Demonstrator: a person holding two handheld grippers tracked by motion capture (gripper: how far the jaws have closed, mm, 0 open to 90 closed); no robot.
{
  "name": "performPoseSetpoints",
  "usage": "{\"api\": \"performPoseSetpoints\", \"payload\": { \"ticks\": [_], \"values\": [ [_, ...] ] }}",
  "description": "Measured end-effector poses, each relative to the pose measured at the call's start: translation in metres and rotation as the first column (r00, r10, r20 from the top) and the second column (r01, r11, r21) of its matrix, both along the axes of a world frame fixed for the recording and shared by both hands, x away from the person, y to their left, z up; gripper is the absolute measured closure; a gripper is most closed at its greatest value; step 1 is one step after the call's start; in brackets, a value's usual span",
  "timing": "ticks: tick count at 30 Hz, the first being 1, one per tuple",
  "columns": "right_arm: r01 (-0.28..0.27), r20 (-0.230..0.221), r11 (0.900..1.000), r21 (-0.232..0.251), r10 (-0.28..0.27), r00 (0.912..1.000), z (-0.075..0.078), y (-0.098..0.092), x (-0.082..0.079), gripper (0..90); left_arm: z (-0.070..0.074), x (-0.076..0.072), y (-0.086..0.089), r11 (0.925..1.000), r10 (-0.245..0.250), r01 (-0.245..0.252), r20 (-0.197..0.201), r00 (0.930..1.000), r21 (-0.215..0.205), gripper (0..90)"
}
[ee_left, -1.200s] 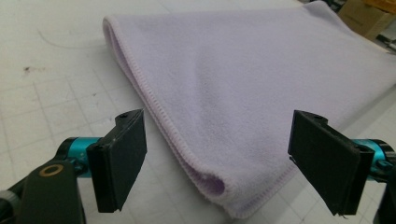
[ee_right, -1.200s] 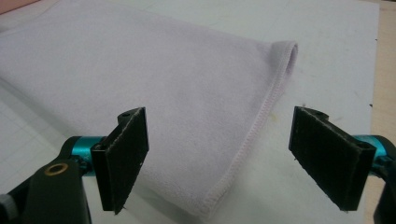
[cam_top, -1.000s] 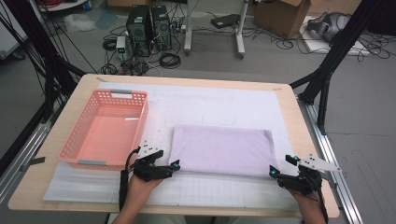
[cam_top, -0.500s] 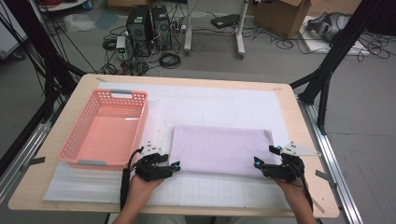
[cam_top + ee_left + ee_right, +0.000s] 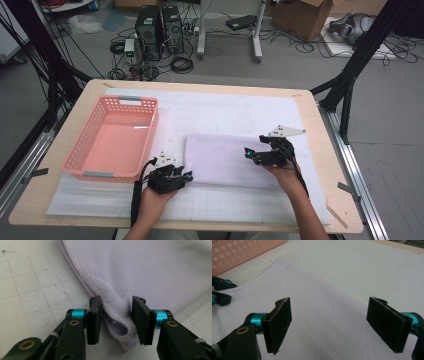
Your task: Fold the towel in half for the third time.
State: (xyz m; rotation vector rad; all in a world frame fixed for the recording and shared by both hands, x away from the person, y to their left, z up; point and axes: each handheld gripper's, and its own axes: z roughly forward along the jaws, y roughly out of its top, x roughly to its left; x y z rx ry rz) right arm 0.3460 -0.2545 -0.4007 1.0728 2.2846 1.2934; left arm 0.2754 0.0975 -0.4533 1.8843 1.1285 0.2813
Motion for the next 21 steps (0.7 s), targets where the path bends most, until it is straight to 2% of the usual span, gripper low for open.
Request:
{"api": "performPoseSetpoints", "payload": {
  "ticks": [5, 10, 15, 21],
  "values": [
    [-0.041, -0.012, 0.998, -0.037, 0.04, 0.9991, 0.004, 0.022, 0.018, 18.8, 0.0, 0.0, -0.003, 0.9999, -0.017, 0.017, -0.002, 0.9998, 0.0, 72.0],
    [-0.069, -0.047, 0.996, -0.063, 0.066, 0.9967, 0.003, 0.044, 0.036, 20.4, -0.001, 0.002, -0.002, 0.9992, -0.025, 0.024, -0.025, 0.9994, -0.032, 78.1],
    [-0.098, -0.072, 0.993, -0.067, 0.093, 0.9931, 0.001, 0.067, 0.05, 27.4, -0.001, 0.002, 0.001, 0.9981, -0.018, 0.015, -0.044, 0.9989, -0.06, 80.1],
    [-0.135, -0.097, 0.984, -0.118, 0.124, 0.9875, -0.003, 0.094, 0.064, 29.5, -0.001, -0.001, 0.007, 0.9959, -0.008, 0.003, -0.054, 0.9985, -0.091, 80.9]
  ]
}}
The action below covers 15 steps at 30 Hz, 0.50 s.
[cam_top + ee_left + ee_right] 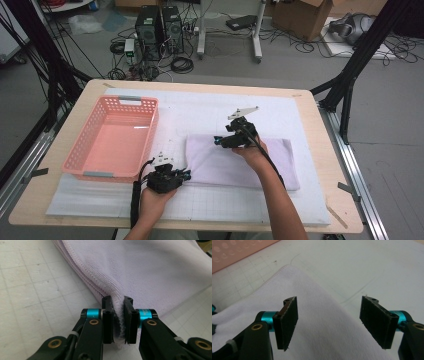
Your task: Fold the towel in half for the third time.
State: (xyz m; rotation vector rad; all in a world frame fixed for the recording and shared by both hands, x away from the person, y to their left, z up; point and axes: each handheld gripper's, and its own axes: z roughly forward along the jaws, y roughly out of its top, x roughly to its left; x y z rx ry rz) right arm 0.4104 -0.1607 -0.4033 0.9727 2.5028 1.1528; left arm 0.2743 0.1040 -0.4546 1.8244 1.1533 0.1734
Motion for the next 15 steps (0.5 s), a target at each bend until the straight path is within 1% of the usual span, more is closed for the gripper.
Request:
{"api": "performPoseSetpoints", "payload": {
  "ticks": [3, 6, 8, 11, 14, 15],
  "values": [
    [-0.021, -0.006, 1.0, -0.017, 0.021, 0.9998, -0.002, 0.012, 0.006, 28.3, 0.001, -0.002, 0.003, 0.9999, 0.003, -0.003, -0.005, 1.0, -0.012, 81.1],
    [-0.04, -0.018, 0.999, -0.035, 0.04, 0.9991, -0.007, 0.027, 0.011, 29.4, 0.002, -0.004, 0.005, 0.9998, 0.002, -0.002, -0.008, 1.0, -0.02, 81.2],
    [-0.063, -0.027, 0.997, -0.054, 0.061, 0.9978, -0.011, 0.037, 0.014, 32.7, 0.002, -0.005, 0.006, 0.9998, -0.002, 0.002, -0.011, 0.9999, -0.02, 81.2],
    [-0.094, -0.039, 0.993, -0.064, 0.092, 0.995, -0.017, 0.054, 0.015, 35.6, 0.001, -0.006, 0.007, 0.9998, -0.003, 0.003, -0.013, 0.9999, -0.022, 81.2],
    [-0.147, -0.051, 0.986, -0.084, 0.143, 0.9884, -0.021, 0.073, 0.016, 40.8, 0.002, -0.007, 0.007, 0.9997, 0.0, -0.001, -0.013, 0.9999, -0.024, 81.2],
    [-0.157, -0.054, 0.983, -0.097, 0.152, 0.9869, -0.022, 0.078, 0.017, 44.5, 0.002, -0.007, 0.008, 0.9997, 0.0, 0.0, -0.014, 0.9999, -0.024, 81.2]
  ]
}}
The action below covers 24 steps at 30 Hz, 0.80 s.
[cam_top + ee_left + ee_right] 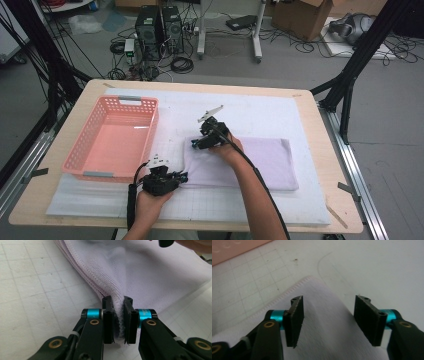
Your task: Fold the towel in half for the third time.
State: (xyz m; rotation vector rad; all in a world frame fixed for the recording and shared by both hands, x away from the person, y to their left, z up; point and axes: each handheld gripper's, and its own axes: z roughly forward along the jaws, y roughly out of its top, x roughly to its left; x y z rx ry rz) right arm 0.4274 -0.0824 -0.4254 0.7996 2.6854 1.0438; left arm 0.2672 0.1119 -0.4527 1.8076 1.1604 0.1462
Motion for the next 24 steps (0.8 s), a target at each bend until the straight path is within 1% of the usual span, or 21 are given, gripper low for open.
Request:
{"api": "performPoseSetpoints", "payload": {
  "ticks": [2, 3, 4, 5, 8, 9, 11, 13, 14, 15, 17, 20, 22, 23, 24],
  "values": [
    [-0.007, -0.021, 1.0, -0.023, 0.006, 0.9998, -0.004, 0.007, 0.002, 49.9, 0.0, -0.001, 0.001, 1.0, 0.006, -0.006, 0.001, 1.0, -0.005, 81.1],
    [-0.011, -0.027, 1.0, -0.026, 0.01, 0.9996, -0.006, 0.009, 0.003, 50.5, 0.001, -0.001, 0.002, 1.0, 0.009, -0.009, 0.001, 1.0, -0.003, 81.1],
    [-0.006, -0.034, 1.0, -0.018, 0.005, 0.9994, -0.006, 0.009, 0.004, 53.7, 0.001, -0.001, 0.003, 0.9999, 0.011, -0.011, 0.001, 0.9999, -0.005, 81.1],
    [-0.014, -0.032, 1.0, -0.015, 0.013, 0.9994, -0.007, 0.009, 0.005, 58.5, 0.002, -0.001, 0.003, 0.9999, 0.015, -0.015, 0.003, 0.9999, -0.002, 81.1],
    [-0.011, -0.055, 1.0, -0.017, 0.01, 0.9984, -0.004, 0.009, 0.004, 76.9, 0.003, -0.002, 0.004, 0.9998, 0.02, -0.02, 0.01, 0.9998, 0.007, 81.1],
    [-0.009, -0.059, 1.0, -0.019, 0.008, 0.9982, -0.004, 0.01, 0.003, 79.3, 0.004, -0.003, 0.004, 0.9998, 0.02, -0.02, 0.01, 0.9998, 0.006, 81.1],
    [-0.012, -0.059, 1.0, -0.015, 0.011, 0.9982, -0.003, 0.011, 0.003, 81.2, 0.007, -0.004, 0.005, 0.9997, 0.023, -0.023, 0.013, 0.9996, 0.003, 81.3],
    [-0.028, -0.056, 1.0, 0.007, 0.028, 0.998, -0.001, 0.013, 0.001, 81.8, 0.012, -0.006, 0.008, 0.9997, 0.022, -0.022, 0.023, 0.9995, -0.004, 81.4],
    [-0.033, -0.056, 0.999, 0.024, 0.034, 0.9979, 0.0, 0.014, 0.0, 81.9, 0.015, -0.007, 0.01, 0.9997, 0.025, -0.025, 0.032, 0.9992, -0.007, 81.4],
    [-0.041, -0.043, 0.998, 0.042, 0.043, 0.9981, 0.002, 0.015, -0.001, 81.9, 0.019, -0.008, 0.012, 0.9996, 0.027, -0.027, 0.044, 0.9987, -0.004, 81.5],
    [-0.043, -0.036, 0.995, 0.085, 0.046, 0.9983, 0.006, 0.018, -0.002, 81.8, 0.025, -0.01, 0.017, 0.9991, 0.041, -0.04, 0.061, 0.9973, -0.011, 81.5],
    [-0.037, -0.032, 0.987, 0.157, 0.042, 0.9986, 0.014, 0.017, -0.003, 81.8, 0.031, -0.012, 0.024, 0.9978, 0.054, -0.051, 0.07, 0.9961, -0.043, 81.4],
    [-0.036, -0.03, 0.982, 0.187, 0.042, 0.9987, 0.019, 0.014, -0.003, 81.8, 0.036, -0.012, 0.025, 0.9963, 0.046, -0.04, 0.073, 0.9963, -0.076, 81.4],
    [-0.031, -0.038, 0.979, 0.202, 0.039, 0.9985, 0.022, 0.011, -0.004, 81.8, 0.038, -0.012, 0.022, 0.996, 0.037, -0.031, 0.081, 0.996, -0.084, 81.4],
    [-0.03, -0.036, 0.977, 0.212, 0.038, 0.9986, 0.025, 0.008, -0.004, 81.8, 0.04, -0.011, 0.019, 0.9956, 0.027, -0.019, 0.082, 0.9963, -0.092, 81.4]
  ]
}}
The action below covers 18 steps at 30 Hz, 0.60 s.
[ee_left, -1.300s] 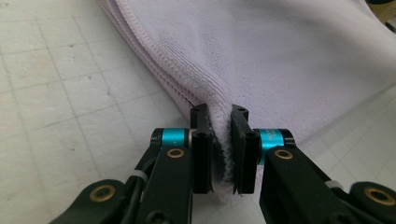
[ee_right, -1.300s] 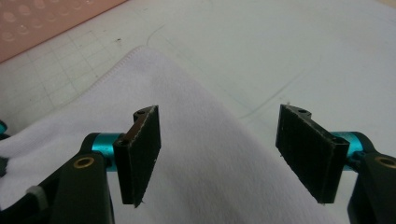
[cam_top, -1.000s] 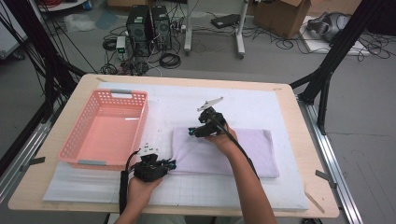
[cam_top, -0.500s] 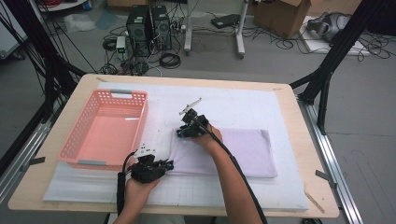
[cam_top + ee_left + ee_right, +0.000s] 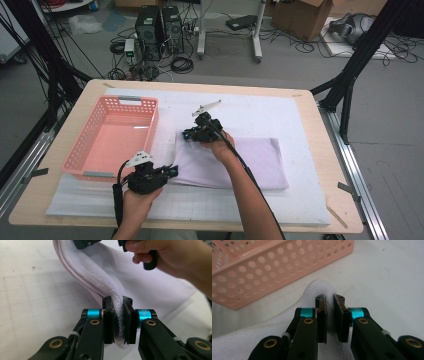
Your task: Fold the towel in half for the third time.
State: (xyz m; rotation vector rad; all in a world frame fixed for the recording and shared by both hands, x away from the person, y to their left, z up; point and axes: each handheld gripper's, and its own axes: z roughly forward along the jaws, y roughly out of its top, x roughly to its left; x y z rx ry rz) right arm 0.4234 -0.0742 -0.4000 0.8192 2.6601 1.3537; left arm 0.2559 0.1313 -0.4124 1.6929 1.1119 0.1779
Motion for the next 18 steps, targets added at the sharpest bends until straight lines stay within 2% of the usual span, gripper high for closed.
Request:
{"api": "performPoseSetpoints", "payload": {
  "ticks": [4, 9, 18],
  "values": [
    [0.002, 0.026, 1.0, 0.02, -0.002, 0.9997, 0.012, -0.013, -0.002, 81.8, 0.009, 0.004, -0.016, 0.9994, -0.033, 0.034, 0.025, 0.9991, -0.01, 81.4],
    [0.029, 0.041, 0.999, 0.012, -0.03, 0.9987, 0.022, -0.037, -0.004, 81.6, 0.015, 0.011, -0.039, 0.9971, -0.074, 0.075, 0.03, 0.9968, -0.015, 81.3],
    [0.086, 0.048, 0.996, 0.037, -0.088, 0.9949, 0.026, -0.081, -0.008, 81.4, 0.021, 0.023, -0.081, 0.9895, -0.145, 0.145, 0.018, 0.9893, 0.001, 81.1]
  ]
}}
